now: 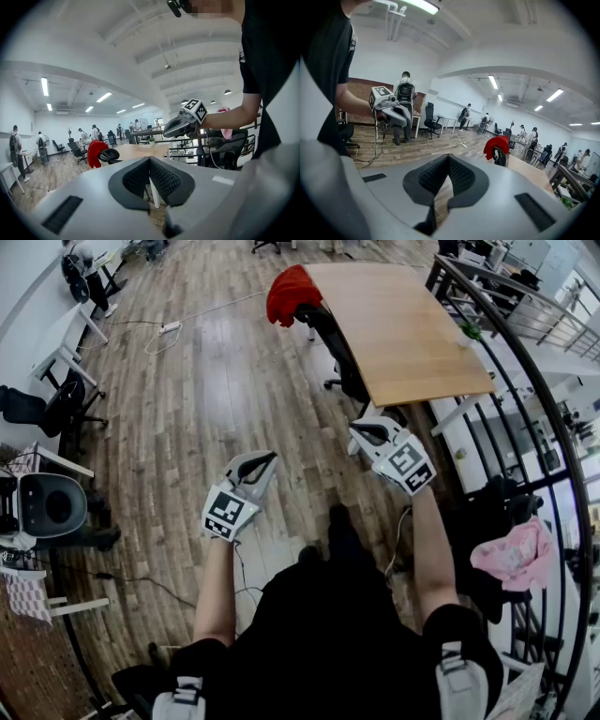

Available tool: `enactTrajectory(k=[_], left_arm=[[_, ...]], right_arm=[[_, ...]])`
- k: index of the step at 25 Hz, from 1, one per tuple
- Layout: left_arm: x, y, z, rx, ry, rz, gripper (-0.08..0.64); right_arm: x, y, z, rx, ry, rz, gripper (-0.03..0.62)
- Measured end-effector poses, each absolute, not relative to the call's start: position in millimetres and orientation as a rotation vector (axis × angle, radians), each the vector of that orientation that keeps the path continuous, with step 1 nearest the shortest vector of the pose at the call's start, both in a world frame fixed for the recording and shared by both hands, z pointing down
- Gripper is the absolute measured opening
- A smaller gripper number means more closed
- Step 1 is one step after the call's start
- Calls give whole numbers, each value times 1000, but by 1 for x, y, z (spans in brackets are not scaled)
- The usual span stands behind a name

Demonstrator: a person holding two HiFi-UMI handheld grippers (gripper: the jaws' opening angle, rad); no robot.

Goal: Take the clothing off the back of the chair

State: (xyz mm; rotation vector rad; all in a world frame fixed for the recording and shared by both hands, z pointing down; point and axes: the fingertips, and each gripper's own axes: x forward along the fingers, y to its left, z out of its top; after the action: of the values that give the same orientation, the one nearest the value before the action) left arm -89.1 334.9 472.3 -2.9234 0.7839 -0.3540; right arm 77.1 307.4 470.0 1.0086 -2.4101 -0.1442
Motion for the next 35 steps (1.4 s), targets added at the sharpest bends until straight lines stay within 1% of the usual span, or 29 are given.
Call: enactTrajectory(k=[8, 14, 21, 35], left_arm=[[-80, 297, 468, -2928, 810, -361, 3], [-63, 262, 476, -2934, 838, -379, 3], [-38, 215, 482, -2924, 908, -380, 3], [12, 138, 482, -2911, 1097, -409, 3]], right_arm=[[92, 271, 470, 1000, -2437, -111, -4], [117, 238, 484, 987, -2458, -78, -3], [149, 197, 499, 947, -2489, -21, -3], [204, 103, 510, 841, -2505, -29, -2]])
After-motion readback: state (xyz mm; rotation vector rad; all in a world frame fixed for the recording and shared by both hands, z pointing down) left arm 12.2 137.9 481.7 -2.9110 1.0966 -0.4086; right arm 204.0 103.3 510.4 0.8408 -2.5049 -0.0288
